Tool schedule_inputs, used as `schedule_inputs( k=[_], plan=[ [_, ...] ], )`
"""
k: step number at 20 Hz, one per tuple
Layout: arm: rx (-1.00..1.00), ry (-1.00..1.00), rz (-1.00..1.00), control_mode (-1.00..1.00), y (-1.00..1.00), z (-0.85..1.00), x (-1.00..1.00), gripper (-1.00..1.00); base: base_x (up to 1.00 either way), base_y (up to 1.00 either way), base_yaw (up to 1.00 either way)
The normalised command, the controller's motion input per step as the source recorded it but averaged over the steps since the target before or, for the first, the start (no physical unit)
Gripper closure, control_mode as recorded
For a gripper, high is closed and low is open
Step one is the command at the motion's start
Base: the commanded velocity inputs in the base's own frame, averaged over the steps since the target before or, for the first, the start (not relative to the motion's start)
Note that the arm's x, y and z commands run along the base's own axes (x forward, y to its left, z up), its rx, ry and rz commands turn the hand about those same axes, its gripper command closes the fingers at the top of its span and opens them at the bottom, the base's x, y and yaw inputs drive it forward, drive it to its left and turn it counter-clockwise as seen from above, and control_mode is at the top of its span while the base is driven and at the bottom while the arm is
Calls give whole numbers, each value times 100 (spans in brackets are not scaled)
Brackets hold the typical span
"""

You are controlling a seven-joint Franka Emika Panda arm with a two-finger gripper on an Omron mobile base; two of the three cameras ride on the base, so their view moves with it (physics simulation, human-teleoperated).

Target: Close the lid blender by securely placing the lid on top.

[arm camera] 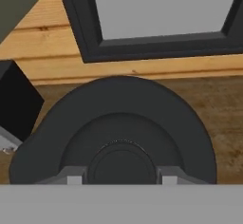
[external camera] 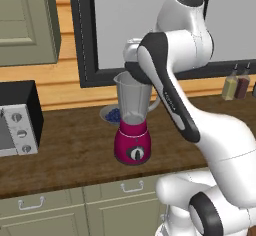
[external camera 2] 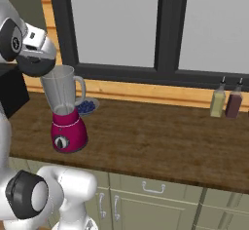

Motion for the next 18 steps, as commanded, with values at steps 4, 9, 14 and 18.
schedule_inputs(
  k=[4,9,14,18],
  plan=[
    [-7,4,0,-100,0,-1,36,100,0,0,0],
    [0,0,0,-100,0,-1,27,100,0,0,0],
    [0,0,5,-100,0,-9,17,100,0,0,0],
    [0,0,6,-100,0,-17,19,100,0,0,0]
  ],
)
